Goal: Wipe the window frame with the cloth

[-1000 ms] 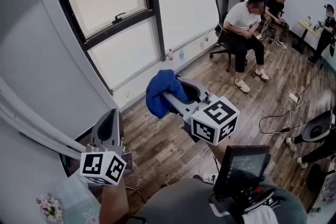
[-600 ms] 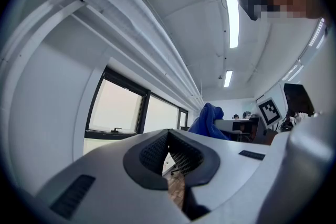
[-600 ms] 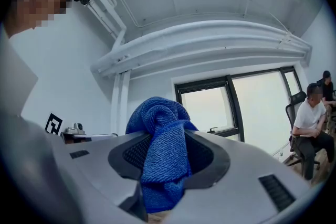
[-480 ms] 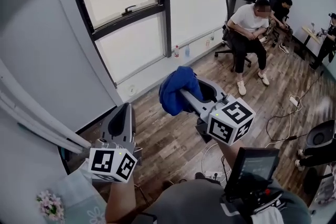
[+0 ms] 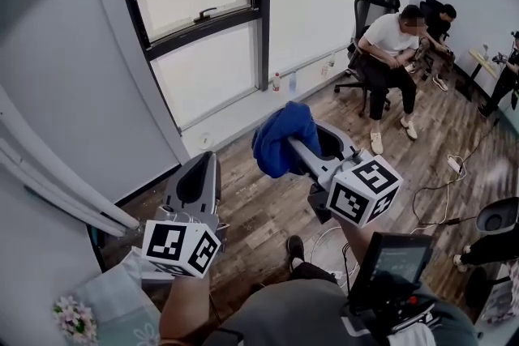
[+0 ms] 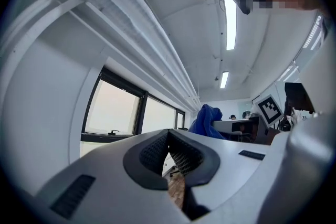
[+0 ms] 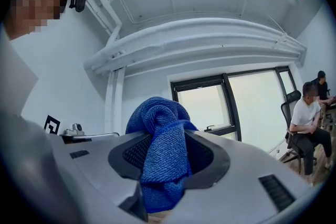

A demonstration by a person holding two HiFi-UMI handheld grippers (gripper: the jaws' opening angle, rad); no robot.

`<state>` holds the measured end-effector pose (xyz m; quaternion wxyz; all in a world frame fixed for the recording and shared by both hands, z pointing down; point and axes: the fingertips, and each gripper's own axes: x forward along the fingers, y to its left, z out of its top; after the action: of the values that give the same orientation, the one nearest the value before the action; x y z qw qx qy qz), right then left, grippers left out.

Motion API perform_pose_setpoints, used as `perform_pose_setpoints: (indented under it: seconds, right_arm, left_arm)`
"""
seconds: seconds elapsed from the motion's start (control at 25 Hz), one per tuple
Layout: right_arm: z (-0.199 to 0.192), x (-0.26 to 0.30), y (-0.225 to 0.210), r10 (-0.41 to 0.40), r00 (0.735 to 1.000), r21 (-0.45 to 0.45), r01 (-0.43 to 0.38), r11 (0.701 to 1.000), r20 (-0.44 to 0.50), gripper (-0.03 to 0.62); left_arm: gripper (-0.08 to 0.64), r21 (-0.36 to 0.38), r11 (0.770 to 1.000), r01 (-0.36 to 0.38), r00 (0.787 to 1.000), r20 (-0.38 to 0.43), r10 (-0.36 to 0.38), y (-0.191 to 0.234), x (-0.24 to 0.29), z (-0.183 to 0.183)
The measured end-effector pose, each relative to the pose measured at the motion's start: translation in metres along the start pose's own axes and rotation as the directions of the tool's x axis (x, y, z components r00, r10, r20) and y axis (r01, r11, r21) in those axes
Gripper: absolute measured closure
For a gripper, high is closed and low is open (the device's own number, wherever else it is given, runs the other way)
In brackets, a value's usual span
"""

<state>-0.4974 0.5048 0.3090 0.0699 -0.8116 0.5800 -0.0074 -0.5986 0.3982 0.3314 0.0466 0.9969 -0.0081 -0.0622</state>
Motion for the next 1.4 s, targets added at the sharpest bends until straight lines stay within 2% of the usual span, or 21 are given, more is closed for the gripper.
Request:
perform_pose_setpoints:
  seconds: [0.24, 0.36, 0.56, 0.76, 1.04, 1.28, 1.4]
  right_arm:
    - [0.002, 0.033, -0.034, 0.011, 0.999, 0.030, -0.012, 0.999, 0.033, 0.423]
    - [0.009, 0.050, -0.059, 0.035, 0.998, 0.047, -0.038, 0.998, 0.058, 0.423]
    - [0.018, 0.084, -0.114, 0.049, 0.997, 0.050, -0.053, 0.997, 0.067, 0.423]
    - [0.020, 0.118, -0.173, 0.060, 0.996, 0.083, -0.066, 0.994, 0.069, 0.423]
    - [0.029, 0.156, -0.243, 0.100, 0.993, 0.083, -0.106, 0.991, 0.067, 0.423]
    - [0.027, 0.200, -0.273, 0.115, 0.992, 0.078, -0.119, 0.990, 0.052, 0.423]
    - [0.023, 0.230, -0.279, 0.113, 0.992, 0.096, -0.118, 0.988, 0.055, 0.423]
  left_arm:
    - [0.551, 0.081, 0.996, -0.031, 0.999, -0.035, 0.034, 0.013, 0.042, 0.006]
    - [0.551, 0.093, 0.994, -0.051, 0.997, -0.045, 0.056, 0.022, 0.070, 0.007]
    - [0.551, 0.087, 0.991, -0.097, 0.994, -0.047, 0.102, 0.043, 0.129, 0.007]
    - [0.551, 0.100, 0.991, -0.091, 0.993, -0.067, 0.098, 0.054, 0.208, 0.008]
    - [0.551, 0.108, 0.985, -0.137, 0.986, -0.080, 0.146, 0.070, 0.285, -0.002]
    - [0.551, 0.118, 0.982, -0.146, 0.983, -0.094, 0.157, 0.094, 0.319, -0.011]
    - [0.551, 0.090, 0.982, -0.166, 0.977, -0.122, 0.176, 0.124, 0.332, -0.017]
